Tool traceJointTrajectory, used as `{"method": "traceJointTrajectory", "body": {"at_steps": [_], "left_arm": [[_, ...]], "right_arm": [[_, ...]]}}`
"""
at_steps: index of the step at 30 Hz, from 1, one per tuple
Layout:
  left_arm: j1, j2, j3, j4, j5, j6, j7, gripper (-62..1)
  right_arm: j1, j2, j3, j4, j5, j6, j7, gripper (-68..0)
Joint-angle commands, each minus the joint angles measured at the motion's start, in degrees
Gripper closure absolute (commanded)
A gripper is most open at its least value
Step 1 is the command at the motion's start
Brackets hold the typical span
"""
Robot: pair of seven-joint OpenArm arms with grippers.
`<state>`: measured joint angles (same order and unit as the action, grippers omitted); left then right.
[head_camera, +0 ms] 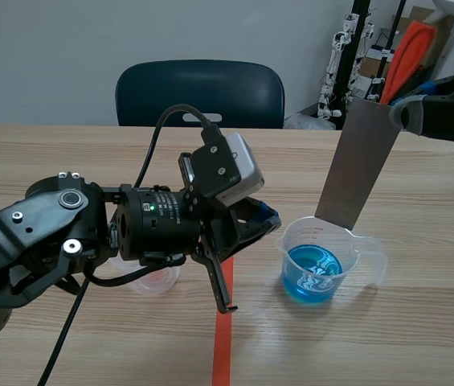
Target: Do the redox reaction experiment. move the plate over the left beaker
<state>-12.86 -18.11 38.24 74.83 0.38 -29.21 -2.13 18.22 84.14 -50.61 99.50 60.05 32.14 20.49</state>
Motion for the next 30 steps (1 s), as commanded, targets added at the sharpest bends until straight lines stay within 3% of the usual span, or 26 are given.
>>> {"method": "traceJointTrajectory", "body": {"at_steps": [1,30], "left_arm": [[-0.15,0.44,-0.22,0.87,-0.76,0.09,-0.81,-2.5],[-0.13,-0.35,-0.22,0.87,-0.79,0.09,-0.98,-2.5]], "right_arm": [[0.81,0.33,0.83,0.31,0.83,-0.07,1.03,-0.8],[0.81,0.31,0.83,0.31,0.83,-0.02,1.44,-0.8]]}}
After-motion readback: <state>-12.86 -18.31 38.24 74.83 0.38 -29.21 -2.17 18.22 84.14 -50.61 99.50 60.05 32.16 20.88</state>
